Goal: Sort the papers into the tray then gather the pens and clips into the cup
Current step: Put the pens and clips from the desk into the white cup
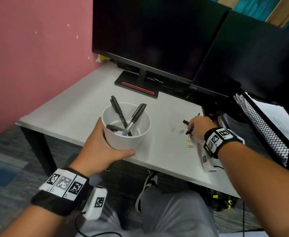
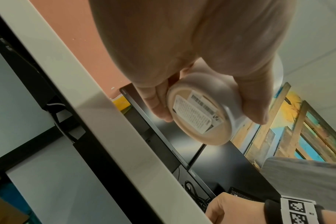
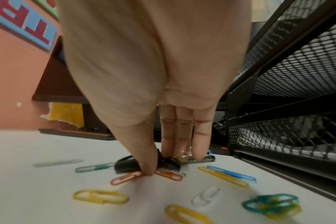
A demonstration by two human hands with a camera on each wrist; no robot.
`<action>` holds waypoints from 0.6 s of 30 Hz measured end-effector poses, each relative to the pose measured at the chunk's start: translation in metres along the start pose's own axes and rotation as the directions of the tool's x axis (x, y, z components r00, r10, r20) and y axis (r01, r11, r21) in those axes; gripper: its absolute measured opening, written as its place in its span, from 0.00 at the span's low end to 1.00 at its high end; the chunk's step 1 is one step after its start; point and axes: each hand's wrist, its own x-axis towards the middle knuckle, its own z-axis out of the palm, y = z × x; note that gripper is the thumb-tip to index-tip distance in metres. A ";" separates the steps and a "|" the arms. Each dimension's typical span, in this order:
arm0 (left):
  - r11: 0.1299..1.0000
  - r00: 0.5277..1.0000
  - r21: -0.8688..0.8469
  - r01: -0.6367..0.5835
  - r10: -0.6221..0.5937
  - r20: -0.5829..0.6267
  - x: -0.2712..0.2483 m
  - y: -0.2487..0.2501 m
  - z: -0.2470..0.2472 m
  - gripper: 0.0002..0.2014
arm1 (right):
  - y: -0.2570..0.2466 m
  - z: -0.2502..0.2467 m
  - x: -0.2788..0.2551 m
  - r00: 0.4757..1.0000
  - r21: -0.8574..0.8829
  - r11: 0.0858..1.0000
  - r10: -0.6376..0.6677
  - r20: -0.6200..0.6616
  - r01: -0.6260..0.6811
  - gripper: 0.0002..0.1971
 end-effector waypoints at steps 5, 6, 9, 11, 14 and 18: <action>0.999 0.999 0.006 -0.039 0.039 -0.007 0.000 0.003 -0.003 0.50 | -0.007 0.002 0.003 0.997 -0.116 0.990 -0.079 0.011 0.079 0.15; 0.999 0.999 0.006 -0.041 0.041 -0.007 0.000 0.003 -0.004 0.51 | -0.007 0.002 0.002 0.995 -0.111 0.989 -0.100 -0.003 0.099 0.16; 0.999 0.999 0.004 -0.037 0.037 0.004 0.001 0.005 -0.003 0.51 | -0.007 -0.004 -0.002 0.984 -0.012 0.987 -0.158 -0.080 0.157 0.09; 0.999 0.999 0.012 -0.032 0.032 0.013 0.002 0.005 -0.003 0.50 | -0.005 -0.014 0.000 0.972 0.148 0.972 -0.155 -0.177 0.183 0.02; 0.999 0.999 0.018 -0.035 0.034 0.013 0.003 0.006 -0.005 0.50 | -0.003 -0.030 0.010 0.943 0.361 0.915 -0.058 -0.328 0.181 0.04; 0.999 0.999 0.010 -0.035 0.035 -0.002 0.001 0.011 -0.005 0.51 | 0.007 -0.033 0.032 0.941 0.373 0.927 0.148 -0.305 -0.025 0.07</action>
